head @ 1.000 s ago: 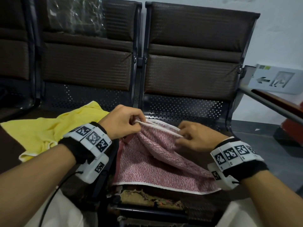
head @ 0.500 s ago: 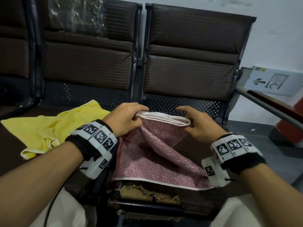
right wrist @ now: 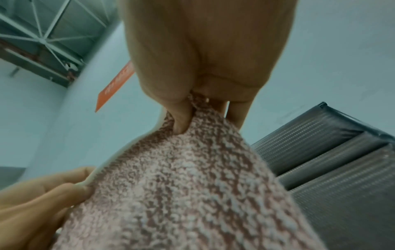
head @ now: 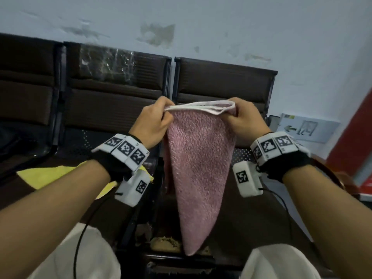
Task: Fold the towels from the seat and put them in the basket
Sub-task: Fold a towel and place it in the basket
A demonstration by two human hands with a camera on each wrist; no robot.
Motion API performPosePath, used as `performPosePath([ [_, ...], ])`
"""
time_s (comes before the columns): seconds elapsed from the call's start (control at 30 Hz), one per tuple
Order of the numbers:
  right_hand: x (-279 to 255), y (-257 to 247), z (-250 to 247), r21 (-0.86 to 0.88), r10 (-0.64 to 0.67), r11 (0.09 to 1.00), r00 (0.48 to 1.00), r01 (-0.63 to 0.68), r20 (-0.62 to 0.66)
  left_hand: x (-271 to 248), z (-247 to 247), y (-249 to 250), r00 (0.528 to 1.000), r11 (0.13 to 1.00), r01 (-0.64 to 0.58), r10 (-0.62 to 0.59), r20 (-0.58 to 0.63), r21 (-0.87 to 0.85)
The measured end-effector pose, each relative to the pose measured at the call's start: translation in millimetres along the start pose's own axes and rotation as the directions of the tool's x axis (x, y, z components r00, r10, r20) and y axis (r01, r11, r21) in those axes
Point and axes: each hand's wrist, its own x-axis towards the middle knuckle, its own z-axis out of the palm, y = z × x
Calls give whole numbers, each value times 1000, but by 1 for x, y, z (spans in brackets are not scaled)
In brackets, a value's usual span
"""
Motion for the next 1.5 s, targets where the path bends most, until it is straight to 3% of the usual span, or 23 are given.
performPosePath([
  [0.1,7,3,-3,-103,53,993,999,-52,10,14,5,-5,977,990,73,-95,192,119],
  [0.17,10,8,0,-140,89,986,996,-92,-24,24,12,-9,956,982,123,-156,248,146],
  [0.27,20,12,-2,-80,109,989,981,-123,-160,41,19,-5,964,987,124,-145,222,104],
  [0.4,20,14,-8,60,37,998,958,-21,-285,57,24,10,995,999,40,-39,89,-17],
  [0.53,-16,28,-9,103,18,995,991,-4,-136,29,33,18,996,988,33,-20,88,-149],
  [0.63,-68,46,-1,109,60,992,996,-67,60,-25,47,14,973,964,154,-111,200,-218],
  [0.73,-123,54,11,147,106,977,953,-153,285,-83,55,11,912,930,278,-177,370,-240],
  [0.83,-169,59,22,156,133,957,846,-246,516,-132,56,9,785,905,368,-178,593,-216],
  [0.9,-189,66,30,137,179,942,801,-307,572,-153,59,7,682,893,408,-160,713,-189],
  [0.97,-202,75,36,124,206,935,794,-333,572,-165,64,5,630,874,450,-166,759,-182],
  [1.23,-183,126,55,48,422,875,806,-483,415,-144,111,-25,727,822,535,-328,604,-198],
  [1.3,-171,139,60,93,491,808,752,-582,441,-132,127,-39,731,816,551,-371,573,-175],
  [1.4,-159,161,74,77,564,703,621,-707,545,-117,152,-60,731,822,552,-395,557,-141],
  [1.5,-152,182,92,8,602,716,624,-698,498,-112,176,-83,713,817,568,-433,551,-94],
])
